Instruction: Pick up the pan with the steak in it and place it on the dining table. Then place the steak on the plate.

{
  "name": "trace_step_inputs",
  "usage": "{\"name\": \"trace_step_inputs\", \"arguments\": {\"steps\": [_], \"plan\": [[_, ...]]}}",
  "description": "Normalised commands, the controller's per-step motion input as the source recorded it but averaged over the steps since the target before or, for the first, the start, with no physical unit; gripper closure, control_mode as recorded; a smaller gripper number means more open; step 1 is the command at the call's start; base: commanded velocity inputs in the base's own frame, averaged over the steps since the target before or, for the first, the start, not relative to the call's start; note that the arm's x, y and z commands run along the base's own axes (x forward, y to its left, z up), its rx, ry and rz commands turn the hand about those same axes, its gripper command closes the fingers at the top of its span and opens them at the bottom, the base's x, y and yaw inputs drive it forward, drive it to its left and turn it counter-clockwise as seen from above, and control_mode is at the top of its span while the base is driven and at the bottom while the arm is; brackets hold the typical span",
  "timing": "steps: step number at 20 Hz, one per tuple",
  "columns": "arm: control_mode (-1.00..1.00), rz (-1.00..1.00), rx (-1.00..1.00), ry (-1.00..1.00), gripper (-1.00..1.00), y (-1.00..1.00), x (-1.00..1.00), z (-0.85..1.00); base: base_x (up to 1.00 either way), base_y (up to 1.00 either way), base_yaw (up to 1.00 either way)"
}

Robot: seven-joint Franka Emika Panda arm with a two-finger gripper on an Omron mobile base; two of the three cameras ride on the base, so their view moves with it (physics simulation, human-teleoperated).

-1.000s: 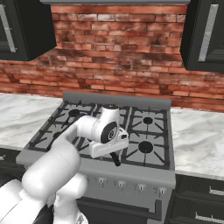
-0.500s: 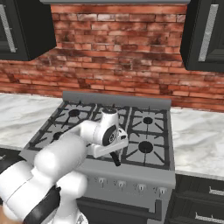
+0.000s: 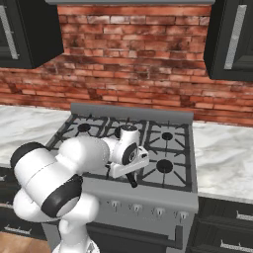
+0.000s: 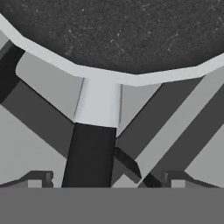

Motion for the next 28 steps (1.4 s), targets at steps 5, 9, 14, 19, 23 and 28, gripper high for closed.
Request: {"name": "trace_step_inputs", "arguments": {"steps": [5, 9, 14, 19, 23, 28], "plan": [[-1.00, 0.00, 0.00, 0.00, 1.00, -0.05, 0.08, -0.07, 0.00, 0.00, 0.00], [-1.00, -0.01, 0.00, -0.06, 1.00, 0.00, 0.00, 0.22, 0.00, 0.00, 0.00], [-1.00, 0.00, 0.02, -0.12, 1.00, 0.00, -0.11, 0.48, 0.00, 0.00, 0.00], [-1.00, 0.01, 0.03, -0.16, 1.00, 0.09, -0.38, 0.70, 0.00, 0.00, 0.00], [-1.00, 0.07, 0.00, -0.08, 1.00, 0.26, -0.45, 0.74, 0.00, 0.00, 0.00], [-1.00, 0.14, -0.03, -0.01, 1.00, 0.26, -0.51, 0.74, 0.00, 0.00, 0.00]]}}
